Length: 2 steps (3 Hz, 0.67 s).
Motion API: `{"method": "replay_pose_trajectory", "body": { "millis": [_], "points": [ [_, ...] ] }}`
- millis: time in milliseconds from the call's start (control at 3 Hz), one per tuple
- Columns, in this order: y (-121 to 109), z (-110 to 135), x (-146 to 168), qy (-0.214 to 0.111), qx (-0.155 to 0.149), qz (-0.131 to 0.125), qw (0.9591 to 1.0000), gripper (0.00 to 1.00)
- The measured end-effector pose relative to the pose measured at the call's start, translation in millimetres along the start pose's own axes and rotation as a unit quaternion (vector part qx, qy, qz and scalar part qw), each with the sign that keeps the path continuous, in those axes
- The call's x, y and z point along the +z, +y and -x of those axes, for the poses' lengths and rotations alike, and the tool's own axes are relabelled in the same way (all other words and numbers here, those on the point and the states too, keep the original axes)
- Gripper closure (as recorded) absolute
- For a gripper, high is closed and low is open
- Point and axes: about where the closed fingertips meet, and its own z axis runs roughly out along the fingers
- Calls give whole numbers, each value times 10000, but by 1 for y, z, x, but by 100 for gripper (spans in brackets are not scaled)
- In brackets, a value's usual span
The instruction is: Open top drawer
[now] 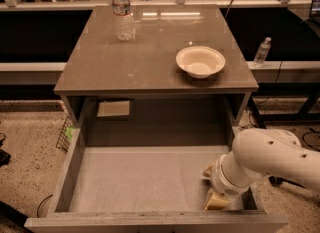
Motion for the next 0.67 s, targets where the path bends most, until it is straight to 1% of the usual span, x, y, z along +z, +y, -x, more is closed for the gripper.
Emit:
{"method": "replay_pose_trajectory", "body": {
  "millis": [333, 667],
  "points": [
    [0, 0, -1, 3, -6, -5, 10000, 0],
    [0, 0, -1, 3, -6, -5, 10000, 0]
  ]
}}
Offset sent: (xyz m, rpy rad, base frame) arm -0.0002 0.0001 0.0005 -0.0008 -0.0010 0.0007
